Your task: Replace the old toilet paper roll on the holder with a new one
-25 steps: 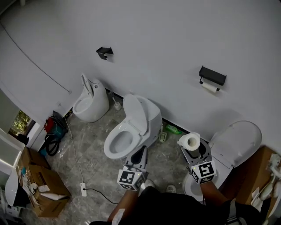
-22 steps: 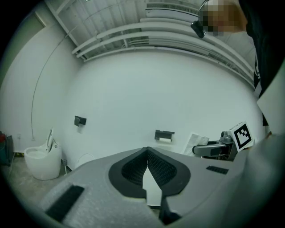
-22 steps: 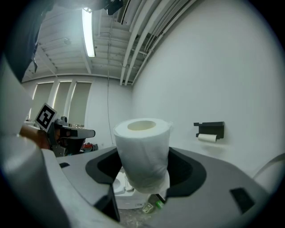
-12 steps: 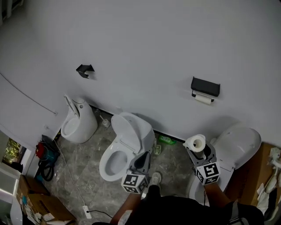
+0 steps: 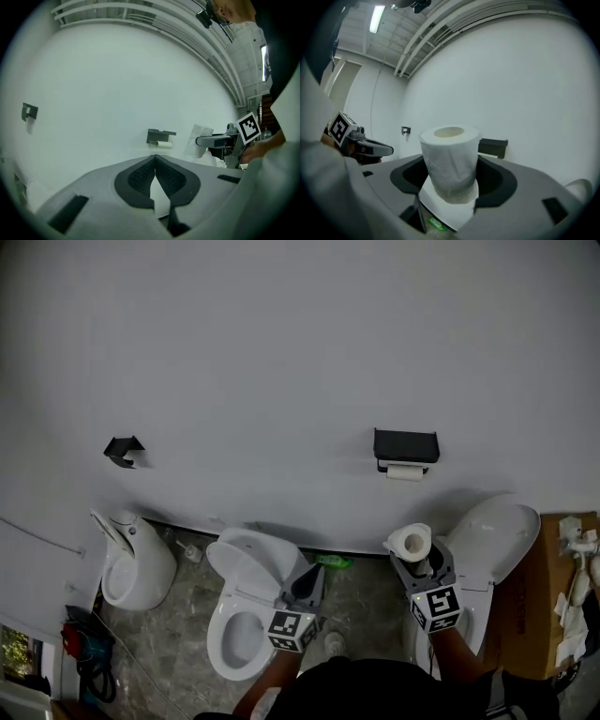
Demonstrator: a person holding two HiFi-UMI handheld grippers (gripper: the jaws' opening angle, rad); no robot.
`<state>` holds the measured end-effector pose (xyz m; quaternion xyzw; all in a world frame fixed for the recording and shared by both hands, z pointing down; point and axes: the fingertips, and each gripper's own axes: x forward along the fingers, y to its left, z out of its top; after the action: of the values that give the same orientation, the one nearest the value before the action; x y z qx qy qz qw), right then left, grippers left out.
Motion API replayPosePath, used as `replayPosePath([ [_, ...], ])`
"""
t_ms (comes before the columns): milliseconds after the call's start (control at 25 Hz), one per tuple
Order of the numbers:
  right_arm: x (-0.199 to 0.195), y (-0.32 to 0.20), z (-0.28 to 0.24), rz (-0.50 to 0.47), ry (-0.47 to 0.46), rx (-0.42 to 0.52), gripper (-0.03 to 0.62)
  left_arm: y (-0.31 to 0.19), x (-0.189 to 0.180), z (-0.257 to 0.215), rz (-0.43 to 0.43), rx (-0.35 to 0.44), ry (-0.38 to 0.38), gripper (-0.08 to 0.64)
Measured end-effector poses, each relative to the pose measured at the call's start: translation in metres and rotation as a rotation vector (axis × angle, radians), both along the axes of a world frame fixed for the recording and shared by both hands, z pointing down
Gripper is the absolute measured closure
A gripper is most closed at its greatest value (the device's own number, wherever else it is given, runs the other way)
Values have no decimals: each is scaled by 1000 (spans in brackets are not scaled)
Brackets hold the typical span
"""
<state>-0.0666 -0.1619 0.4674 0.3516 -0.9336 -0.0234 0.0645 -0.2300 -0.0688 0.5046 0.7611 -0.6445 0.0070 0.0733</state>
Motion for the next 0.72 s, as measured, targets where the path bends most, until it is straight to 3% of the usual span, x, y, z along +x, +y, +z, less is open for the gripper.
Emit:
replayPosePath([
  [240, 5, -13, 7, 120, 18, -21, 301, -34, 1, 11, 160, -16, 23, 555],
  [560, 23, -24, 5, 223, 27, -5, 301, -72, 20, 21, 276, -35, -40, 555],
  [720, 38, -37, 7, 244, 3, -23, 301, -97, 44, 14, 320, -7, -94, 555],
])
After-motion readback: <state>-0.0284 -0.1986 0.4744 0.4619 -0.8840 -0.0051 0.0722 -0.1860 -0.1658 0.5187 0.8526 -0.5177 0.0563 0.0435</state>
